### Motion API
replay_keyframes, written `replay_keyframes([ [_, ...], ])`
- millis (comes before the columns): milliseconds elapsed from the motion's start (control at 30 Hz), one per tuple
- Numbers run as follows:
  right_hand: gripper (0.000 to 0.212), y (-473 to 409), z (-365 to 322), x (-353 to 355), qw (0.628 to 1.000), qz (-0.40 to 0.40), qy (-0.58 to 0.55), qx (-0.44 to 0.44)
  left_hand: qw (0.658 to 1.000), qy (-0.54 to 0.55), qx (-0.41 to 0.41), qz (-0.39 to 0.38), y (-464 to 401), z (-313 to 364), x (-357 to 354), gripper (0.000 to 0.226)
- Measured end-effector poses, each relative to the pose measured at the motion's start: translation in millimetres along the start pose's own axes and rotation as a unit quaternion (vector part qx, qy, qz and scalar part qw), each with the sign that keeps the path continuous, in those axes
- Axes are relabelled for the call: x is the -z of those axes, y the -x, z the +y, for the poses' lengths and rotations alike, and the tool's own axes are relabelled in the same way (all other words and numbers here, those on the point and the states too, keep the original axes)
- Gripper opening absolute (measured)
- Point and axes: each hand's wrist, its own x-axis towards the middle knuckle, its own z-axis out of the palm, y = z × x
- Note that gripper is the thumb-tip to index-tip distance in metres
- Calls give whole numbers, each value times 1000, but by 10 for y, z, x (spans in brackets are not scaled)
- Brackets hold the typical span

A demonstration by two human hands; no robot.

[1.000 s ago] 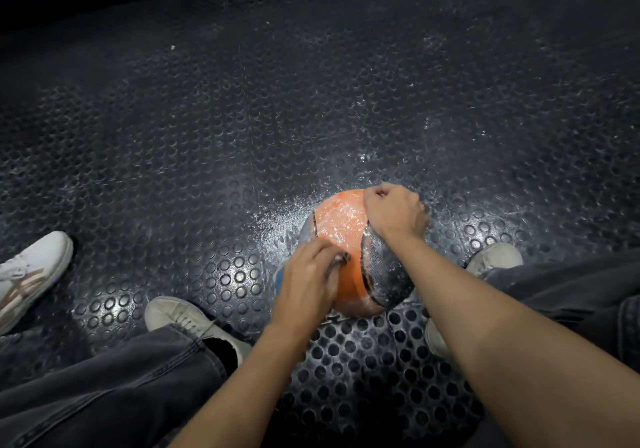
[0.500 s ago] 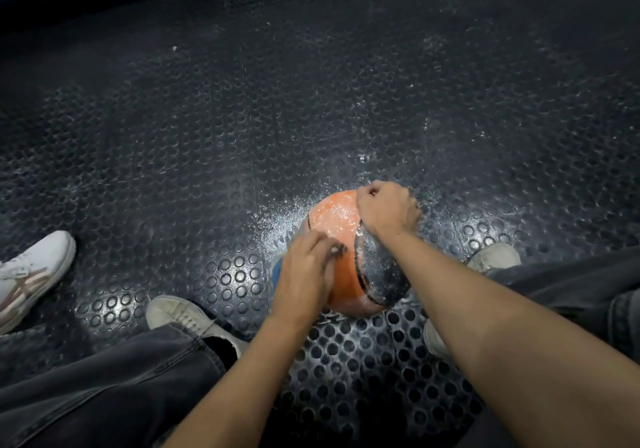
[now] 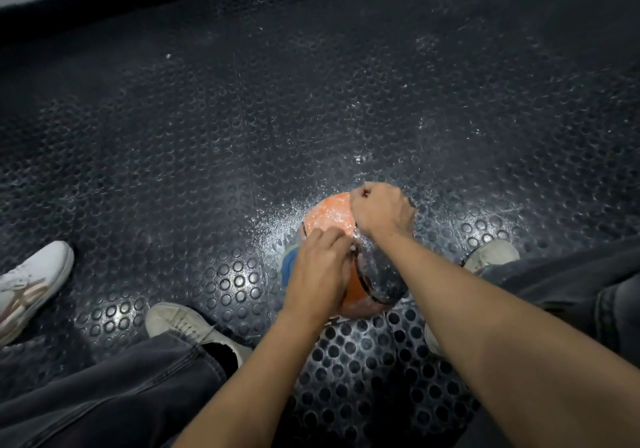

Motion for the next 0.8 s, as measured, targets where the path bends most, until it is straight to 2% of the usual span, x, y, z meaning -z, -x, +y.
replay_keyframes([
  [133, 31, 29, -2, -23, 1000, 12, -8, 3, 1000, 1, 19, -1, -38, -18, 8, 11],
  [267, 30, -6, 28, -47, 1000, 1, -25, 5, 999, 2, -21, -29, 269, -3, 62, 23],
  [400, 30, -2, 29, -9, 1000, 2, -25, 3, 1000, -4, 6, -12, -98, -1, 11, 12],
  [500, 29, -9, 48, -34, 1000, 11, -24, -5, 1000, 1, 15, -5, -32, -15, 7, 11],
  [633, 31, -19, 48, -91, 999, 18, -32, -7, 999, 3, -31, -27, 285, -32, 72, 26],
  [800, 32, 21, 43, -57, 1000, 16, -17, -8, 1000, -7, 0, -10, -161, -59, 40, 10],
])
